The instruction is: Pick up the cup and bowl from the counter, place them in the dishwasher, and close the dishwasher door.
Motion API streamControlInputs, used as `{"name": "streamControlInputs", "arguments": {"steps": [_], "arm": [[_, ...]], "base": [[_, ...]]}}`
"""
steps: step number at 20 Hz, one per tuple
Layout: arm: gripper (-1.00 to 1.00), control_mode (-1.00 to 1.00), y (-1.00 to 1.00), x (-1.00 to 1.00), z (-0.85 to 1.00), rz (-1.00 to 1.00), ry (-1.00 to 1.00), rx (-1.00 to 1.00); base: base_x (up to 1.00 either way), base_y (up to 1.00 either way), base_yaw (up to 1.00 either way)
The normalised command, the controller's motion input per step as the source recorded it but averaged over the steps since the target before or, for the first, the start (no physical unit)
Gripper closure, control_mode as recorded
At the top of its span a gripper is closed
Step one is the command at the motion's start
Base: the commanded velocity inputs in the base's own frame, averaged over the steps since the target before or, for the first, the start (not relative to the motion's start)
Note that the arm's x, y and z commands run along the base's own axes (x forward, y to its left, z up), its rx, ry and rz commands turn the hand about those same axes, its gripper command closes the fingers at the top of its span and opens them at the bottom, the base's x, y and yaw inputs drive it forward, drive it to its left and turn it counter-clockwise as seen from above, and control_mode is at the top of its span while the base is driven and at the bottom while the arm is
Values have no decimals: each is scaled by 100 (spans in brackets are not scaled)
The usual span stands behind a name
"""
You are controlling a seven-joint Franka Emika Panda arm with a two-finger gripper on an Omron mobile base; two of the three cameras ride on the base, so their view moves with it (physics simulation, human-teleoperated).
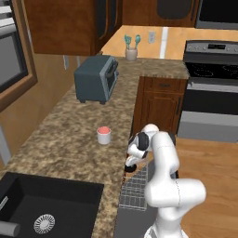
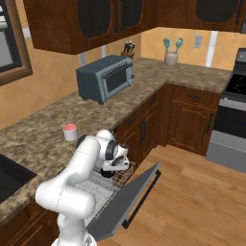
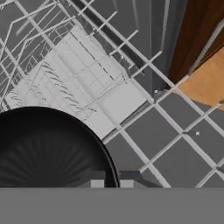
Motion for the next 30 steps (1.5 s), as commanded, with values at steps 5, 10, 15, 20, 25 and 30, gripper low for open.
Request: {"name": "streamControlInputs", "arguments": {"steps": [5, 10, 15, 20, 25, 30], "arm": [[-100, -100, -77, -9, -92, 10, 18, 0], [-100, -100, -65, -37, -46, 7, 5, 1], [-100, -100, -86, -67, 20, 0, -3, 9], [-100, -100, -16, -62, 79, 0, -19, 5], [-100, -100, 6, -85, 100, 0, -33, 11], [-100, -100, 8, -86, 100, -13, -32, 13]], "base": [[0, 0, 0], [0, 0, 0], [0, 0, 0], [0, 0, 0], [0, 0, 0], [0, 0, 0]]}}
